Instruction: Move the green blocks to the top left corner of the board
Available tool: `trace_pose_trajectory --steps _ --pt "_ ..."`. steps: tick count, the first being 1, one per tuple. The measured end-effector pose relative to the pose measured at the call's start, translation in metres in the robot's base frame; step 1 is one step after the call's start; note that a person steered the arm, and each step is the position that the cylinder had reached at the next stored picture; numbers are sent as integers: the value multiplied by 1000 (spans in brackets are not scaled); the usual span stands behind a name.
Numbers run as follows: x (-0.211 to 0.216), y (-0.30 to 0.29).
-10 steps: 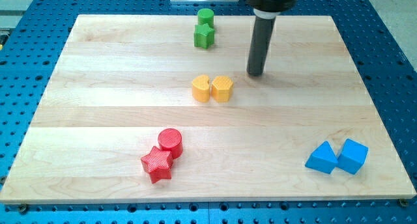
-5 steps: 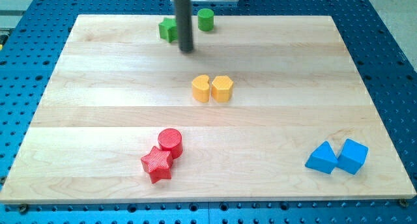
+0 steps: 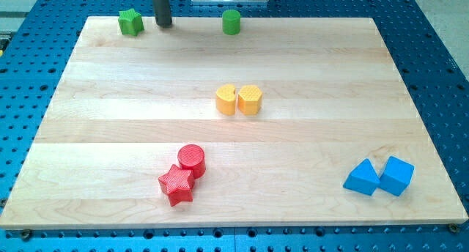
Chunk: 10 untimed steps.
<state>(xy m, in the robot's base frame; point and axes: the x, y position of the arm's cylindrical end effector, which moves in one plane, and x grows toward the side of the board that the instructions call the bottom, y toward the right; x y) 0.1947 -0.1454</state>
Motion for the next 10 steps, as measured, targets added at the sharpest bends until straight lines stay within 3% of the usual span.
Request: trace_pose_trajectory --steps 1,2,3,4,5,6,7,8,9,10 --pt "25 -16" --pt "71 31" --pt "71 158" --pt "39 223" --pt "0 205" --pt "0 147" --pt "5 101" --pt "40 171" --pt "44 100" --pt "43 80"
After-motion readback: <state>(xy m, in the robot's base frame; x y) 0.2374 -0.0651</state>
